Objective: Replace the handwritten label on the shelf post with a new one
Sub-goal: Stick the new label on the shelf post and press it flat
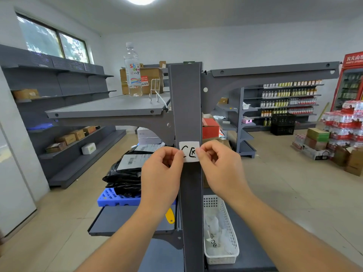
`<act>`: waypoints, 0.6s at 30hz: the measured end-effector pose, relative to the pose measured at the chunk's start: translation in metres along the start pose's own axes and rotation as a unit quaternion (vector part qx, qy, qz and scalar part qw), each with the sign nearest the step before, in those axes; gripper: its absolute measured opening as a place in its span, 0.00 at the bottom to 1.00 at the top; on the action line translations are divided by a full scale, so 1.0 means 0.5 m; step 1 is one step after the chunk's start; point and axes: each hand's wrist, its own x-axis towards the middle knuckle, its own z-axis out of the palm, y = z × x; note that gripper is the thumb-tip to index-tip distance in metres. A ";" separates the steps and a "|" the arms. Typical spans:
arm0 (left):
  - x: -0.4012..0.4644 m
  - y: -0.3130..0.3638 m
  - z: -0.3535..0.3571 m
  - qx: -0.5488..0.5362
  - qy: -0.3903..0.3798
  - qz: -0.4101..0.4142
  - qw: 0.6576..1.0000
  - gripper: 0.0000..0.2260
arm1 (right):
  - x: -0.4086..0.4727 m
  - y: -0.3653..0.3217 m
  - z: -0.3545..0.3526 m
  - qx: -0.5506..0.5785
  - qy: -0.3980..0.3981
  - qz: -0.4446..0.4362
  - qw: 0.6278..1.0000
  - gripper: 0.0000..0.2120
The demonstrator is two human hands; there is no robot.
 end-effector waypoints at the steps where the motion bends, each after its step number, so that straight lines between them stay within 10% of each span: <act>1: 0.000 -0.001 0.002 0.001 0.003 -0.001 1.000 0.05 | 0.001 0.001 0.002 -0.008 0.000 -0.005 1.000 0.07; 18: 0.003 -0.012 0.019 0.034 0.027 0.023 0.999 0.07 | -0.001 -0.004 0.018 -0.112 0.026 -0.023 0.993 0.09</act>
